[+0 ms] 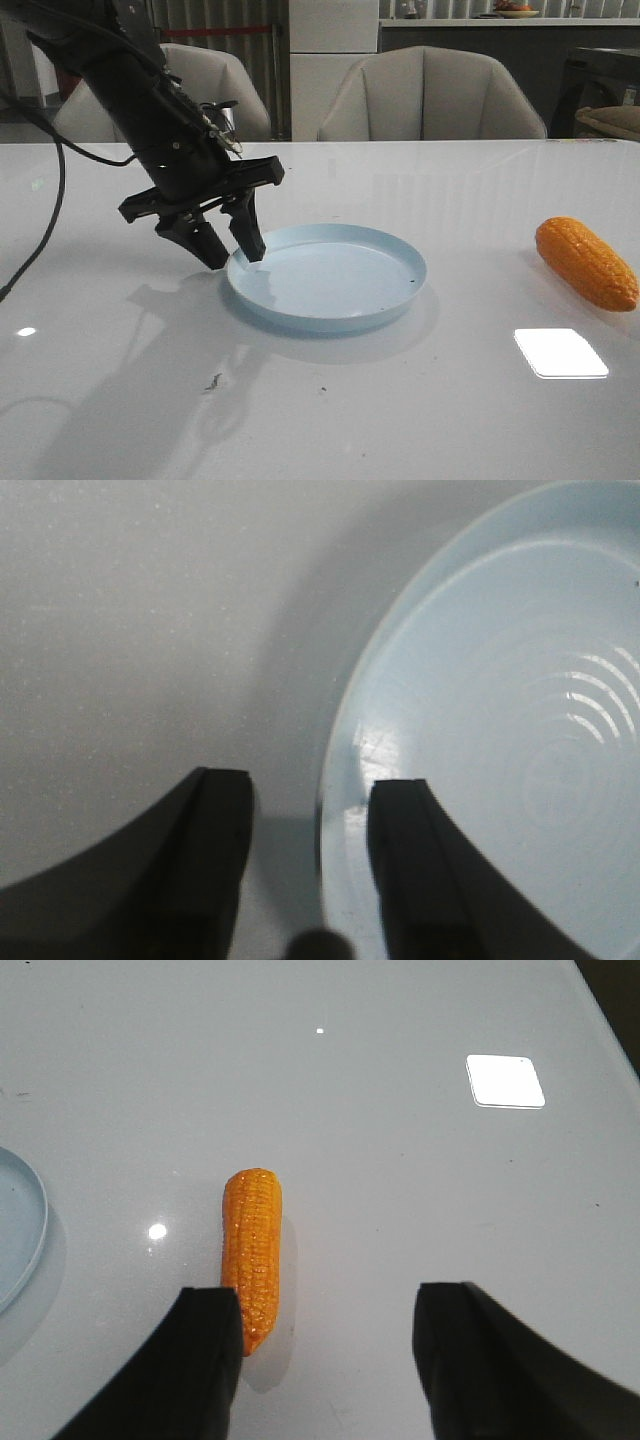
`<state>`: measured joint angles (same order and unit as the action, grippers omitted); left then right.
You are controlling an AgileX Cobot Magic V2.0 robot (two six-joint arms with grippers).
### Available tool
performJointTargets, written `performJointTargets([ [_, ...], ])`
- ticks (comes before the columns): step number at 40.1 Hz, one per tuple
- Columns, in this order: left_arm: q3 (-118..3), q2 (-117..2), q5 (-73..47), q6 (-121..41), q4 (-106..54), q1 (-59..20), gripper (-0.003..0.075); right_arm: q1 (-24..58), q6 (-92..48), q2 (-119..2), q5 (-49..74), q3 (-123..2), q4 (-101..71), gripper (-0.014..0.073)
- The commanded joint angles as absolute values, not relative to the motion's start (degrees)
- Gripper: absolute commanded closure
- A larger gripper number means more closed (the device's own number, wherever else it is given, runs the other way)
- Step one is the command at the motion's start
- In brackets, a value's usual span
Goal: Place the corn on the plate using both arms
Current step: 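Grip the plate rim with the left gripper and slide it toward the table center, then release the plate and lift the left gripper away, then lower the right gripper onto the orange corn cob and grasp it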
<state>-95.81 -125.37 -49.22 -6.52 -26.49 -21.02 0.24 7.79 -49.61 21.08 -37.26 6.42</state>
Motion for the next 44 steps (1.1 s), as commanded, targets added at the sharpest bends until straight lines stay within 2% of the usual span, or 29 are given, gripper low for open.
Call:
performJointTargets([
  [1,-99.9,-121.5,-50.7,-6.3,-26.4,-21.4,0.0238,-0.1,7.8,-49.3,16.8,-39.0,6.6,0.0106],
  [8,-108.9,-119.8,-55.2,-6.3,-20.9,-19.9,0.0244,-0.1,7.8,-49.3,16.9,-39.0,6.6,0.0106],
  [15,-116.2,-115.0,-54.5,-6.3,-12.7,-16.4,0.0244,-0.1,7.8,-49.3,16.9,-39.2,4.9,0.0106],
  [22,-116.4,-107.6,-53.0,-2.8,-5.1,-11.7,0.0244,-0.1,7.8,-51.8,18.4,-42.5,4.6,0.0106],
  [29,-115.9,-99.3,-52.8,-1.9,0.0,-8.2,0.0244,-0.1,6.9,-61.4,26.9,-52.6,4.6,0.0106],
  [37,-104.7,-90.3,-45.4,-1.9,7.4,-8.2,0.0244,0.1,6.9,-75.6,33.0,-64.1,4.6,0.0083],
  [44,-82.0,-80.0,-35.2,-1.9,4.0,-7.8,0.0244,1.0,6.9,-90.2,39.2,-74.5,4.3,0.0027],
])
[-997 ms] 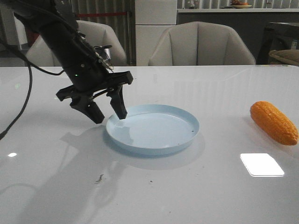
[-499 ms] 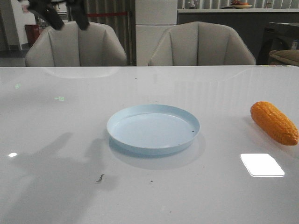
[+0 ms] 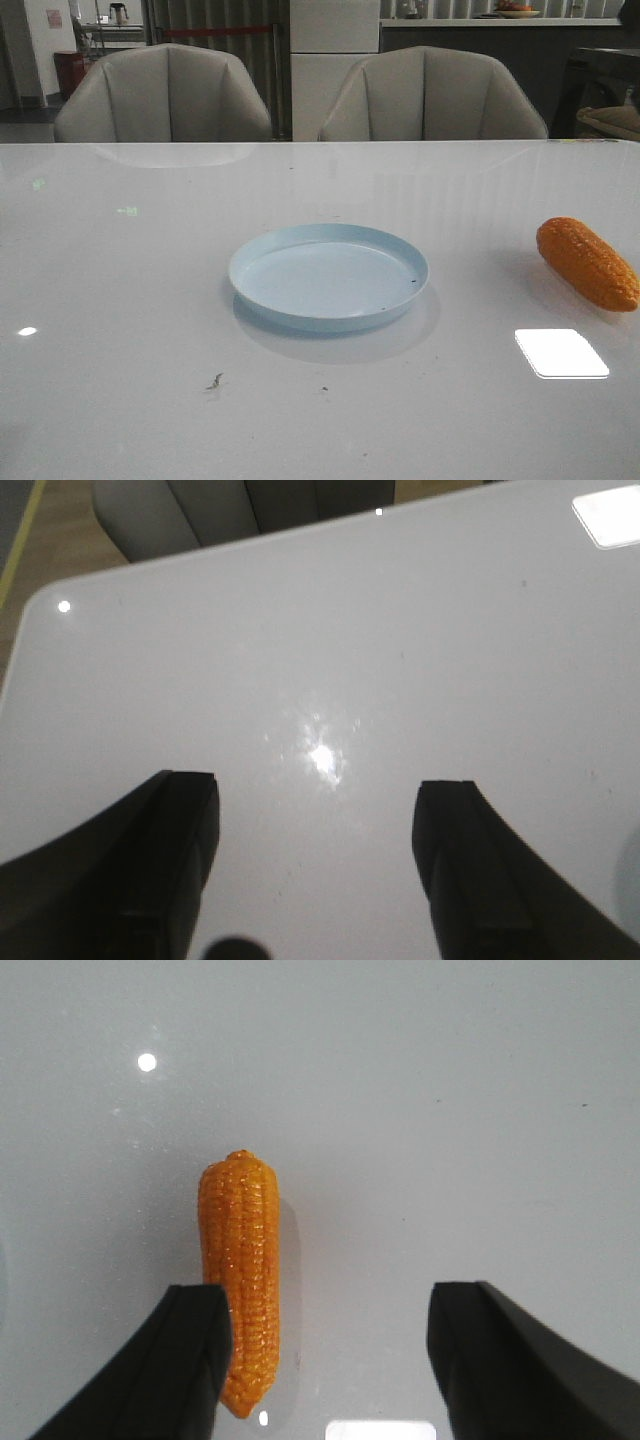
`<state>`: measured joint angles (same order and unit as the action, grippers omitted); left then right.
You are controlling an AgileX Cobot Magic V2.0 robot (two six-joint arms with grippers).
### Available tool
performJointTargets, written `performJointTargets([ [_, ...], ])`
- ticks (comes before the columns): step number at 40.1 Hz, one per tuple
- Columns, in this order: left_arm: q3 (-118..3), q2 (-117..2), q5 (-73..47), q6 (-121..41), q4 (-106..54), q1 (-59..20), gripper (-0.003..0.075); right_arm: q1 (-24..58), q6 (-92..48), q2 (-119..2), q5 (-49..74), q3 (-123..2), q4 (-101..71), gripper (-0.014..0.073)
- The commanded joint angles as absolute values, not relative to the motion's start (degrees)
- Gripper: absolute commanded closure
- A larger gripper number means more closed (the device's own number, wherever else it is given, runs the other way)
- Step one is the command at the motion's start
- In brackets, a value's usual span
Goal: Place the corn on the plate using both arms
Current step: 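Lower the right gripper onto the orange corn cob and grasp it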
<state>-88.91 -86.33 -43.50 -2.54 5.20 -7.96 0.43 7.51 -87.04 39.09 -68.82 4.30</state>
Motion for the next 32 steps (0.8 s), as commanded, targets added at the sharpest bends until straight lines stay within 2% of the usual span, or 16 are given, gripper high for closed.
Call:
performJointTargets([
  [1,-78.8,-78.4,-33.6,-1.9,3.6,-7.8,0.0244,1.3,6.9,-92.5,39.7,-75.8,4.3,0.0019],
  [5,-68.2,-72.8,-30.2,-1.9,2.8,-7.8,0.0244,2.7,6.9,-98.4,40.9,-80.3,4.2,0.0013],
  [13,-58.4,-64.1,-29.8,-1.9,2.8,-7.8,0.0244,5.3,6.9,-105.3,42.5,-83.5,4.2,0.0013],
  [32,-56.9,-55.3,-30.2,-1.9,2.8,-7.8,0.0244,5.5,6.9,-110.7,42.7,-83.5,4.2,0.0013],
])
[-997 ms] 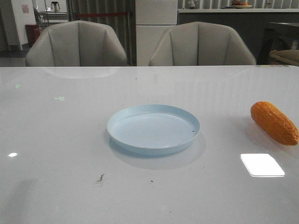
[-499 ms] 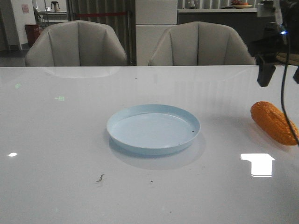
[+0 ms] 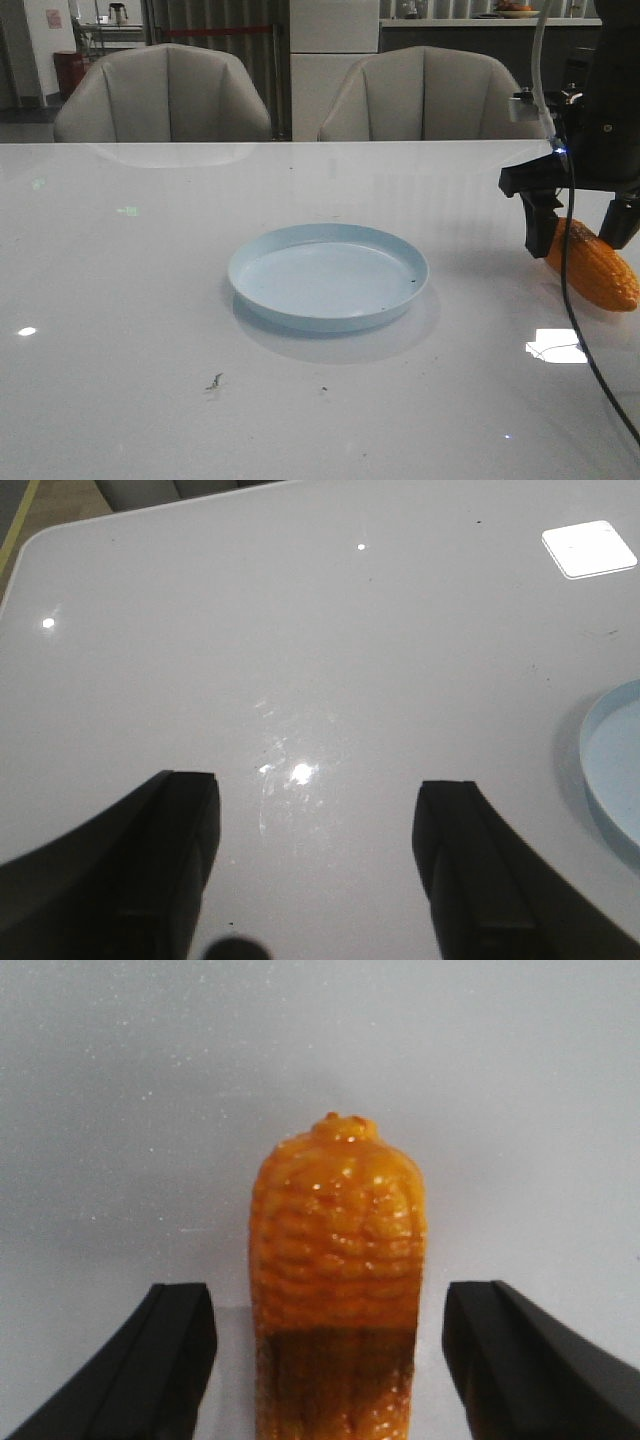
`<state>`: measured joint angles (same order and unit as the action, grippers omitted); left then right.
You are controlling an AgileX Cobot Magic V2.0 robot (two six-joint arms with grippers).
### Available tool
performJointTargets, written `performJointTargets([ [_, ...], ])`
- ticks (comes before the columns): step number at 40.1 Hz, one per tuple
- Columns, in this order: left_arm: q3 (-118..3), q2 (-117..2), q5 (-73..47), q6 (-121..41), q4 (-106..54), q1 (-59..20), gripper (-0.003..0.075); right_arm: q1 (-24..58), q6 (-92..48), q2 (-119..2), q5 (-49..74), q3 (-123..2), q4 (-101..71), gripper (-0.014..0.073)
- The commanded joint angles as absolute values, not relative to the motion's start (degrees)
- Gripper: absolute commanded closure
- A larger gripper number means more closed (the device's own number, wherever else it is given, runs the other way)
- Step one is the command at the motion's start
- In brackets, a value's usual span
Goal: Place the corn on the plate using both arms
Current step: 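Lower the right gripper onto the orange corn cob and grasp it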
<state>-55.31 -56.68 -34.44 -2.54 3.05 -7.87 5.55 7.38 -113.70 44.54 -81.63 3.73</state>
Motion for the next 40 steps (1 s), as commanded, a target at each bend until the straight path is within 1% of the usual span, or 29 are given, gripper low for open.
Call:
performJointTargets([
  [1,-56.9,-55.3,-30.2,-1.9,2.8,-7.8,0.0244,5.5,6.9,-110.7,42.4,-83.5,4.2,0.0013],
  [10,-56.9,-55.3,-30.2,-1.9,2.8,-7.8,0.0244,5.5,6.9,-110.7,41.3,-83.5,4.3,0.0017],
  [12,-56.9,-55.3,-30.2,-1.9,2.8,-7.8,0.0244,5.5,6.9,-110.7,41.3,-83.5,4.3,0.0039],
  [13,-56.9,-55.3,-30.2,-1.9,2.8,-7.8,0.0244,5.5,6.9,-110.7,41.3,-83.5,4.3,0.0058],
  [16,-56.9,-55.3,-30.2,-1.9,2.8,-7.8,0.0244,5.5,6.9,-110.7,41.6,-83.5,4.3,0.015],
  [20,-56.9,-55.3,-30.2,-1.9,2.8,-7.8,0.0244,5.5,6.9,-110.7,41.9,-83.5,4.3,0.0291],
  [23,-56.9,-55.3,-30.2,-1.9,2.8,-7.8,0.0244,5.5,6.9,-110.7,41.7,-83.5,4.3,0.0341],
  [31,-56.9,-55.3,-30.2,-1.9,2.8,-7.8,0.0244,5.9,6.3,-110.6,42.2,-85.5,4.2,0.0339],
  [40,-56.9,-55.3,-29.9,-1.9,2.8,-7.8,0.0244,9.2,3.4,-110.5,47.5,-97.0,4.2,0.0339],
])
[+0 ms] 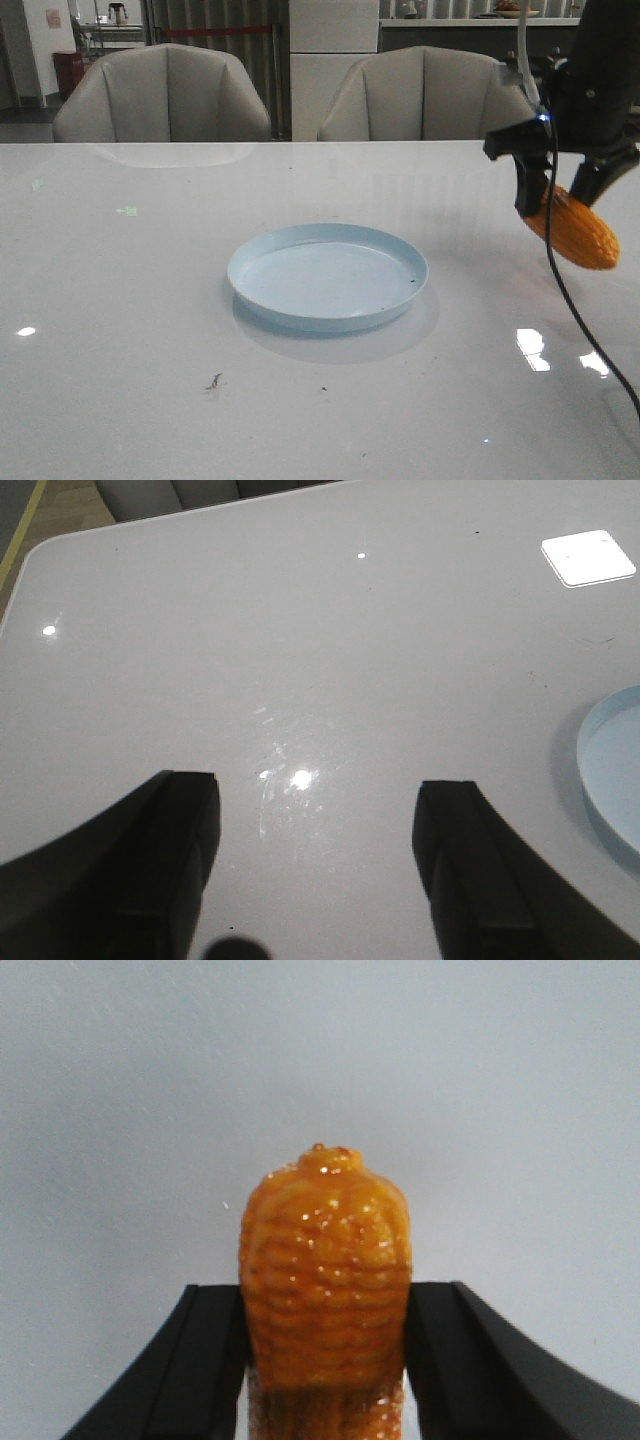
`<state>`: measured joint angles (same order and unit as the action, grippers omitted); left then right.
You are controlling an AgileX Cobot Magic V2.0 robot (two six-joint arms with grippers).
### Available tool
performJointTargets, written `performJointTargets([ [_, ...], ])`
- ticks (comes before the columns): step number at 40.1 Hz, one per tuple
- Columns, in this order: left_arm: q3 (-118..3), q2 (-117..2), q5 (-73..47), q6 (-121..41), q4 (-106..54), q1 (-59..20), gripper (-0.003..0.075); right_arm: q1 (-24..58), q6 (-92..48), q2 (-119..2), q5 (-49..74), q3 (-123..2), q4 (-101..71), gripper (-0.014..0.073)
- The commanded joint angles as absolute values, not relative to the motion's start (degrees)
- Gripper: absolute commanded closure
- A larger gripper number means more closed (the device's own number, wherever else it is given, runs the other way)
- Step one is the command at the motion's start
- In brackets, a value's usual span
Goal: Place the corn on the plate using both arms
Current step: 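Carry the corn with the right gripper over the plate and lower it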
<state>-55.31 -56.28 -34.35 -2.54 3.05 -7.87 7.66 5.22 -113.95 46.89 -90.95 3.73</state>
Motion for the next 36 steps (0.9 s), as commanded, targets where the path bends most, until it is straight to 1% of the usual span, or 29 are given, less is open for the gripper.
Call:
performJointTargets([
  [1,-56.9,-55.3,-29.9,-1.9,2.8,-7.8,0.0244,9.9,3.4,-110.5,47.9,-98.7,4.2,0.0339],
  [9,-56.9,-55.3,-29.9,-1.9,2.8,-7.8,0.0244,16.8,3.4,-110.5,50.3,-107.3,4.0,0.0339],
  [22,-56.9,-55.3,-29.9,-1.9,2.8,-7.8,0.0244,29.2,3.4,-113.1,50.8,-107.6,3.9,0.0339],
  [28,-56.9,-55.3,-29.9,-1.9,2.8,-7.8,0.0244,32.1,3.4,-116.5,50.8,-107.6,3.9,0.0339],
  [36,-56.9,-55.3,-29.9,-1.9,2.8,-7.8,0.0244,32.7,3.4,-120.6,50.6,-107.6,3.9,0.0335],
])
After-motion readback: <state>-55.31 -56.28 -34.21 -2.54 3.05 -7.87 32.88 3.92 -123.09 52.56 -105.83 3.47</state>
